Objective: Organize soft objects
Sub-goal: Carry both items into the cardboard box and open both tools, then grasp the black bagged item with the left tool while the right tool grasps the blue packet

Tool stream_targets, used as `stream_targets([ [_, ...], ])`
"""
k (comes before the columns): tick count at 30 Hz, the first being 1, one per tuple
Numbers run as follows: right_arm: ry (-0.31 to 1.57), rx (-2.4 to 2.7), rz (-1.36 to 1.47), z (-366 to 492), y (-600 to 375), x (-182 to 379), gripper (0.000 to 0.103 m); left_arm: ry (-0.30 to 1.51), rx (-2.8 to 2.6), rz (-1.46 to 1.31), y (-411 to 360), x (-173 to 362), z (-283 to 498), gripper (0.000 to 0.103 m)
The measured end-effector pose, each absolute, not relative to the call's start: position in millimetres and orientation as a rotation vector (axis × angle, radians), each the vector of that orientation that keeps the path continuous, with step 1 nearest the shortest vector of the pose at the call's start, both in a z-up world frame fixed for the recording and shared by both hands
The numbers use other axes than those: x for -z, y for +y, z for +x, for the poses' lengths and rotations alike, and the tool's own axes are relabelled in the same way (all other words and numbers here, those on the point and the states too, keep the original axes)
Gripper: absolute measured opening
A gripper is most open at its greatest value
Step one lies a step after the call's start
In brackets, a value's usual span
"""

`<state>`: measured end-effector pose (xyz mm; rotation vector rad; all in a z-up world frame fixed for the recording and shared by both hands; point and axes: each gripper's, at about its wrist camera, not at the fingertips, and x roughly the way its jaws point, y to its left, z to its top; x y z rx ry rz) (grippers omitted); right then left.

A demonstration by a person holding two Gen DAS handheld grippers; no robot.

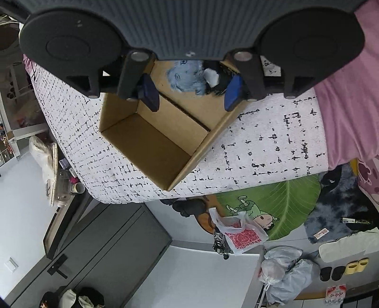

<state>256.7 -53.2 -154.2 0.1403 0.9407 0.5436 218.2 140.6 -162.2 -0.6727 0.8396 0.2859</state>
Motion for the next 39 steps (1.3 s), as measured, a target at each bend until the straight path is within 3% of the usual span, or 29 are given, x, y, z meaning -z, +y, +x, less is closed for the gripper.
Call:
stream_targets([
  [10,0.933,-0.494,0.154,248,-95,138,0.074,0.824,-0.285,-0.575,126,153,216,0.083],
  [27,0.888,-0.412,0.211,244,-183,119,0.088,0.829,-0.207,-0.406,80,121,216,0.085],
  [39,0.873,-0.380,0.285,255,-241,128,0.092,0.846,-0.156,-0.351,32,107,220,0.085],
])
